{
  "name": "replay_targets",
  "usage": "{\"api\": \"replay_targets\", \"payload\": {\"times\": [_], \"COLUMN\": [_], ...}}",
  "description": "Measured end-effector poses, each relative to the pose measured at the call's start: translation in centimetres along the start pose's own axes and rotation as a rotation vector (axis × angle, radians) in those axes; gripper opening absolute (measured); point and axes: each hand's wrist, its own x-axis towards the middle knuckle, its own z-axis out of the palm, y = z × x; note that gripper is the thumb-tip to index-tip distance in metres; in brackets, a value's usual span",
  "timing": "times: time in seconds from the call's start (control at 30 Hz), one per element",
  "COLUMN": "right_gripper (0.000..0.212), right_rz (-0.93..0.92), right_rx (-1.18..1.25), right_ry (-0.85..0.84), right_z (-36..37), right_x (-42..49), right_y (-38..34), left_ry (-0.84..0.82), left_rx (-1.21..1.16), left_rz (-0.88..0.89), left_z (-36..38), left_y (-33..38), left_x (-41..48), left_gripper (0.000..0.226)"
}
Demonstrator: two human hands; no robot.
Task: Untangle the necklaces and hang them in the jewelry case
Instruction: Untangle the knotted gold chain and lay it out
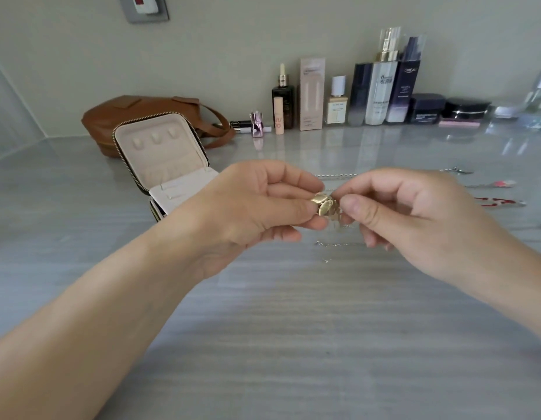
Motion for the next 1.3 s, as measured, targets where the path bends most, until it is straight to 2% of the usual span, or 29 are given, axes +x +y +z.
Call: {"api": "replay_targets", "payload": {"times": [0.17, 0.33, 0.53, 0.63, 0.8, 0.93, 1.03, 1.17, 1.3], "right_gripper": [0.005, 0.011, 0.018, 0.018, 0.004, 0.007, 0.004, 0.003, 0.006], "right_rz": [0.037, 0.054, 0.11, 0.052, -0.063, -0.115, -0.135, -0.139, -0.037], "right_rx": [-0.005, 0.01, -0.021, 0.002, -0.084, -0.115, -0.003, 0.105, 0.212], "right_ry": [-0.017, 0.035, 0.008, 0.089, 0.092, 0.075, 0.097, 0.171, 0.205], "right_z": [0.4, 0.2, -0.3, -0.6, -0.2, -0.3, -0.6, -1.0, -1.3], "right_x": [-0.1, -0.2, -0.1, 0.0, -0.2, -0.1, 0.1, 0.1, 0.2], "right_y": [-0.1, -0.4, -0.4, -0.4, -0.7, -0.7, -0.8, -1.1, -1.2], "left_ry": [0.044, 0.079, 0.14, 0.144, 0.163, 0.181, 0.162, 0.014, 0.014], "left_rx": [0.155, 0.195, 0.254, 0.388, 0.583, 0.442, 0.276, 0.178, 0.116], "left_rz": [0.068, 0.108, 0.204, 0.26, 0.354, 0.372, 0.38, 0.251, 0.138], "left_z": [0.2, 0.2, 0.3, 0.4, 0.9, 0.9, 1.2, 1.7, 1.5], "left_y": [0.0, -0.1, -0.2, -0.2, -0.5, -0.4, -0.2, -0.4, -0.9], "left_x": [-0.1, 0.0, 0.1, -0.1, -0.3, -0.3, -0.4, -0.6, -0.3], "left_gripper": [0.014, 0.017, 0.024, 0.026, 0.027, 0.024, 0.018, 0.019, 0.006]}}
